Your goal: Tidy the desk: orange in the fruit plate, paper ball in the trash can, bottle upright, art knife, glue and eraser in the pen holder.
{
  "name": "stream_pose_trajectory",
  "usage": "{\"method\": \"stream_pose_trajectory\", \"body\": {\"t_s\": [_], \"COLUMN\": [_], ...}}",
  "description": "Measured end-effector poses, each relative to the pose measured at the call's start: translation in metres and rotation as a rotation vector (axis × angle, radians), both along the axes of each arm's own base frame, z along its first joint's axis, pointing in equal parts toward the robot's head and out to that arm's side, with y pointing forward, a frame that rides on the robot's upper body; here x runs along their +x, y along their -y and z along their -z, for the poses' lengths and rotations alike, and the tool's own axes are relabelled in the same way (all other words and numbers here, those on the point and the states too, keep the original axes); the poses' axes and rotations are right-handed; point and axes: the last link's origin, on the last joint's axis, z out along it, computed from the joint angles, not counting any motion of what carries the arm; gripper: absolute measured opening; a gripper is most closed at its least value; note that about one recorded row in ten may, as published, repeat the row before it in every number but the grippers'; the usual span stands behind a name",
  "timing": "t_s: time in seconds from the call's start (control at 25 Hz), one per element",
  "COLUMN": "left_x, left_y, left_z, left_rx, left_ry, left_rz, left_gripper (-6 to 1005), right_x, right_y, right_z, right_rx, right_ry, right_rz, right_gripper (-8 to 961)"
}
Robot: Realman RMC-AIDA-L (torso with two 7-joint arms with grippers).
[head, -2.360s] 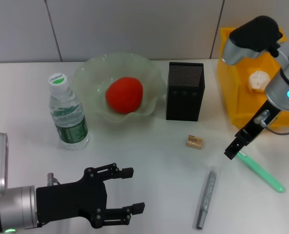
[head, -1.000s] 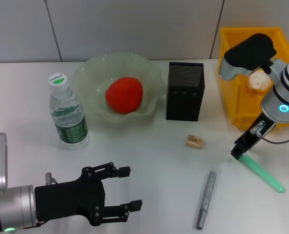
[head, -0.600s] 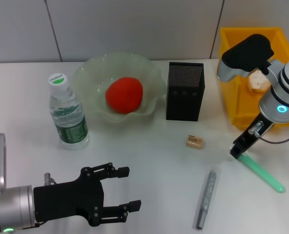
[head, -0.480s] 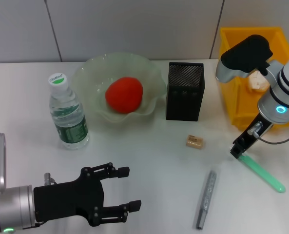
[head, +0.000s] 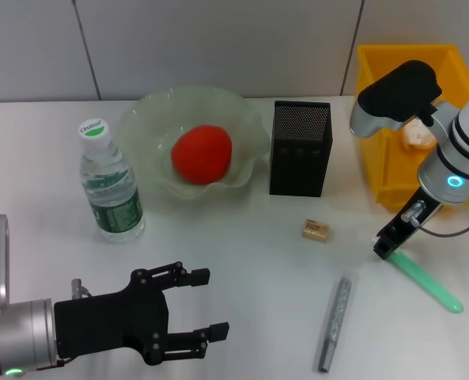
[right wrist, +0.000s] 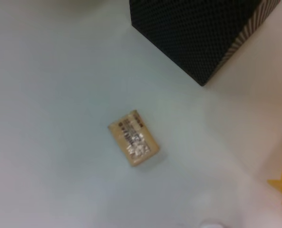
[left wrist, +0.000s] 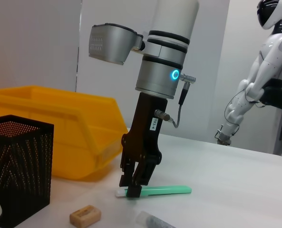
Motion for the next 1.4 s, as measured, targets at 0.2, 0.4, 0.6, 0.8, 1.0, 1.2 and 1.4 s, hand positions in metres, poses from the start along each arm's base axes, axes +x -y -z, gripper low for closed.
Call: {"method": "stream_pose_trajectory", "body": {"t_s": [0.2,0.4,0.6,0.8,1.0,1.2,1.4], "left_x": [0.001,0.001,0.001,0.001,0.001,0.001,0.001], "left_y": [-0.001,-0.001,-0.002,-0.002,-0.003,-0.003,-0.003], "left_z": [0.0,0.0,0.0,0.0,-0.001,-0.001,-0.001], "left_rx": [0.0,0.0,0.001,0.003,0.005,0.006,0.007], "left_ry": [-0.001,-0.002,-0.003,-0.005,-0.005,-0.004,-0.003], "left_rz": [0.003,0.007,0.009,0.009,0.008,0.006,0.005], "left_gripper": [806,806,806,805,805,806,806], "right_x": [0.0,0.001,0.002,0.001,-0.004,-0.01,-0.041], "right_y": [0.0,0.001,0.002,0.002,-0.001,-0.003,-0.003], "right_z": [0.0,0.002,0.003,0.002,-0.001,-0.005,-0.019], "right_rx": [0.0,-0.002,-0.006,-0.004,0.011,0.016,0.023], "right_ry": [-0.001,-0.002,-0.002,-0.003,-0.016,-0.031,-0.186], "right_rz": [0.0,0.002,0.008,0.005,-0.013,-0.024,-0.085], "right_gripper": [319,319,263,214,201,189,178]}}
